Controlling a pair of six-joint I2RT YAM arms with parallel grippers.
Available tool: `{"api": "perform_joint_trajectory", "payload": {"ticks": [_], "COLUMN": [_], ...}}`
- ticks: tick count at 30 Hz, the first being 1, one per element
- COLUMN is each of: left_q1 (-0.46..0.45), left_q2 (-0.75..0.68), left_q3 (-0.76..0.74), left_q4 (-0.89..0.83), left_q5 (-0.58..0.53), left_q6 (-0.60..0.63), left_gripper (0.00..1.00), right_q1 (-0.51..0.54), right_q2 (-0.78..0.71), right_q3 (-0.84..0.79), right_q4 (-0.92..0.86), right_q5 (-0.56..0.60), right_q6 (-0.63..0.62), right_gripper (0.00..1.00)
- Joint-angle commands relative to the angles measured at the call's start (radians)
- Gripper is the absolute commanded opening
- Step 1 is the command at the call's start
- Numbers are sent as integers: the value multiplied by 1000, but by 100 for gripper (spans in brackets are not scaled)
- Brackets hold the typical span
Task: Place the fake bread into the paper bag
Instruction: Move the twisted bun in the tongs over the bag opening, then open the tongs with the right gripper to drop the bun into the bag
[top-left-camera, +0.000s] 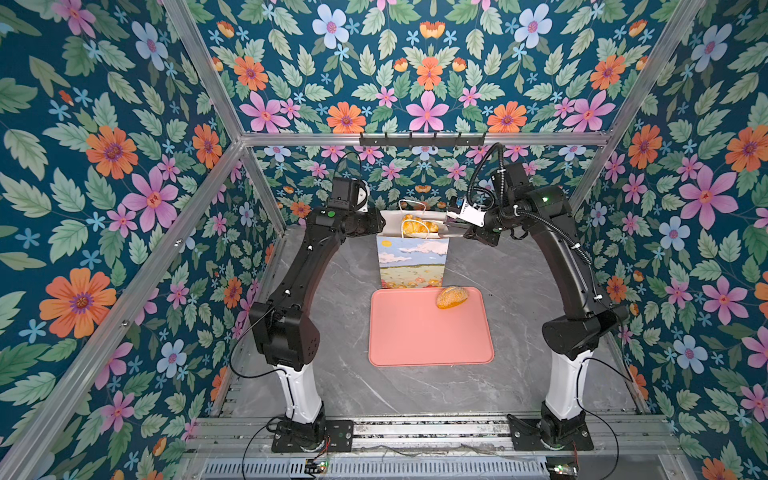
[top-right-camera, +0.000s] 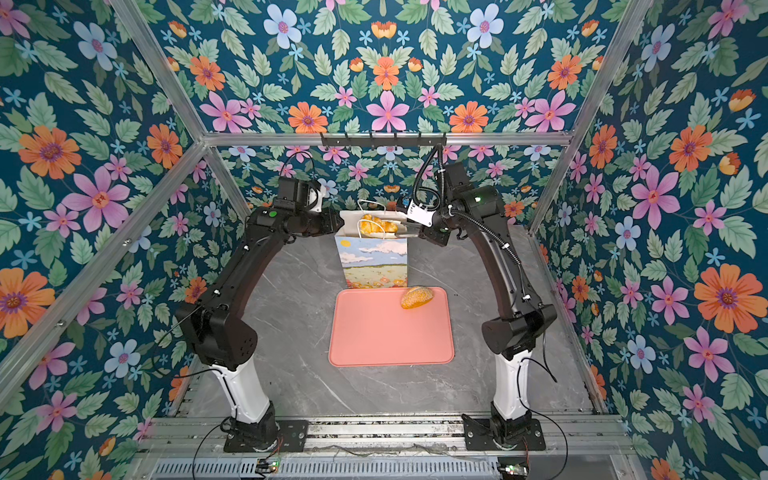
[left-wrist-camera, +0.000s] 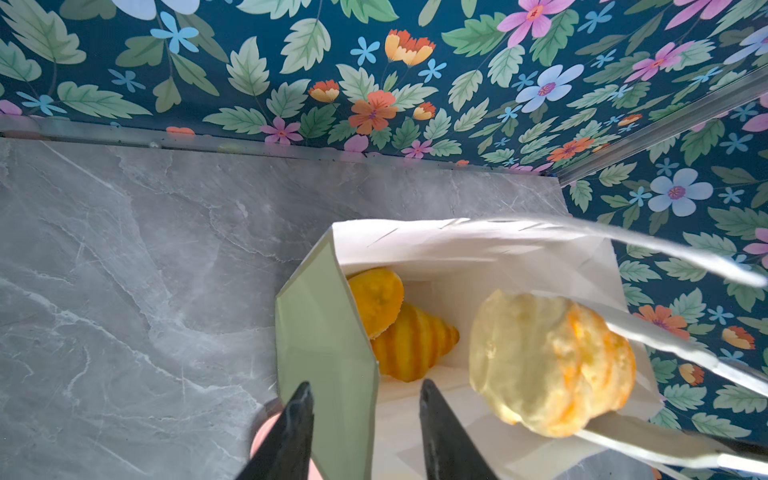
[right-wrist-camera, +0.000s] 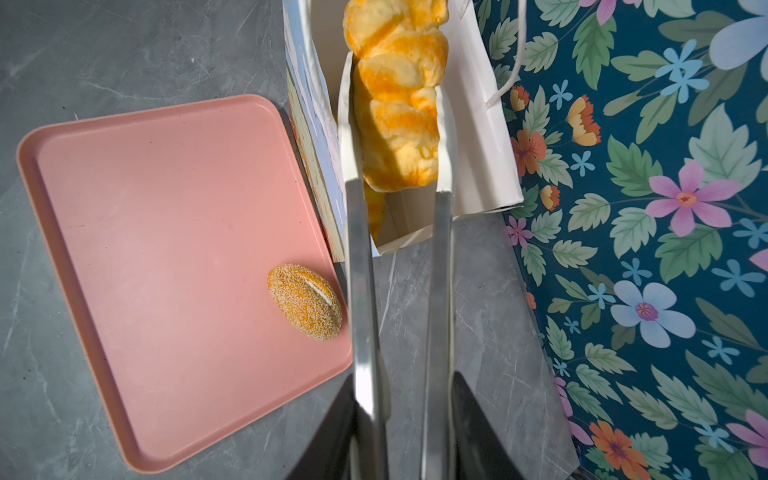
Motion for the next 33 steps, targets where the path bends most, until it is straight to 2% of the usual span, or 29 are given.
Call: {"api": "perform_joint_trajectory", "payload": {"ticks": [1, 11, 23, 33], "left_q1": [0, 2, 0, 1], "left_q2": [1, -1, -11, -24], "left_q3": [5, -3, -19, -25], "left_q4": [0, 1, 7, 7], "left_q5": [6, 6, 5, 1], "left_q6": [-3, -7, -11, -12], "left_gripper": [44, 44, 44, 44], "right_q1": [3, 6, 9, 10], "right_q2": [5, 1, -20, -99], "right_q3": [9, 13, 22, 9], "right_q4": [16, 19, 18, -10], "right_q5": [-19, -24, -37, -72], "right_q6": [8, 24, 25, 55], "right_gripper": [34, 39, 40, 39]}}
